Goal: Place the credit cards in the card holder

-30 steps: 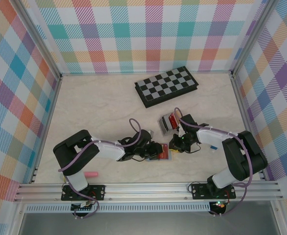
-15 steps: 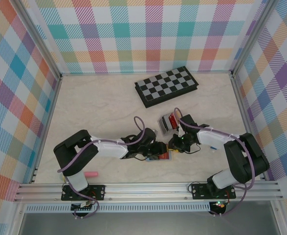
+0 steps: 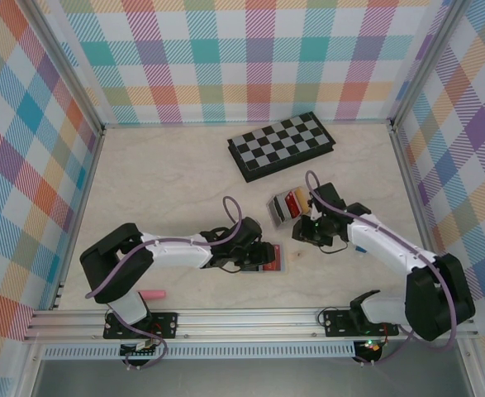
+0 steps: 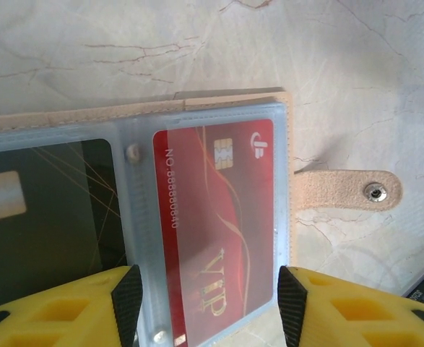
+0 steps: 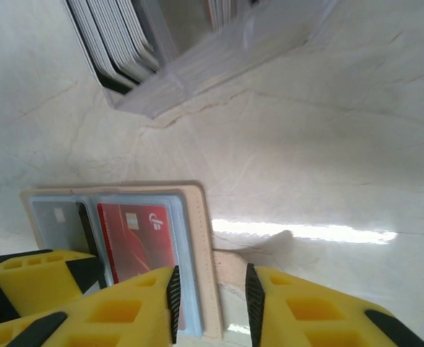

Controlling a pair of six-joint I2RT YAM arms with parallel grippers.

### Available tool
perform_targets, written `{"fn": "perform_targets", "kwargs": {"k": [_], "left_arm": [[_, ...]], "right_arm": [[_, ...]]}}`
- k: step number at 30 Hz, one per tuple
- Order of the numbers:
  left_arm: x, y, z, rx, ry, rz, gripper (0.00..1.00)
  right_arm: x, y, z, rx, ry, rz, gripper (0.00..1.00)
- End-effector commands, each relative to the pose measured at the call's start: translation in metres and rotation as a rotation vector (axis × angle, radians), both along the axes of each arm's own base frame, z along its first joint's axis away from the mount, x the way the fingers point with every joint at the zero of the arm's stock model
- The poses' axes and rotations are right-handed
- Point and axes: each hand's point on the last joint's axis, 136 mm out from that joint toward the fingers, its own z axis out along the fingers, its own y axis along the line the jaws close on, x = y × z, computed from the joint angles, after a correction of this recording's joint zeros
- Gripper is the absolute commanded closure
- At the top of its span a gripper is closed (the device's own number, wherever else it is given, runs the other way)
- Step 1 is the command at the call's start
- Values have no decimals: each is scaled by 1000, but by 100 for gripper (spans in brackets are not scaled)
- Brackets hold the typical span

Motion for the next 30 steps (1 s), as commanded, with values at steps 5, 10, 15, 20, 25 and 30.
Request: {"fn": "perform_targets", "kwargs": {"k": [5,10,15,20,25,30], "left_arm": [[26,3,51,-19,-104,45,37],[64,9,55,-50,-62,143,34],[105,4,48,-98,6,231,35],[133,-10,37,-148,66,255,37],[145,-23,31,-172,91,250,38],[149,-27,18,-168,115,257,39]], "right_arm": [[28,-38,48,-157,-160,-14,62],[41,-46,57,-216,-174,5,60],[54,-46,64,-251,-185,35,59],[63,-44,66,-276,-174,60,59],[69,-42,66,-281,-173,68,59],[70,-40,63,-277,-164,72,59]]}}
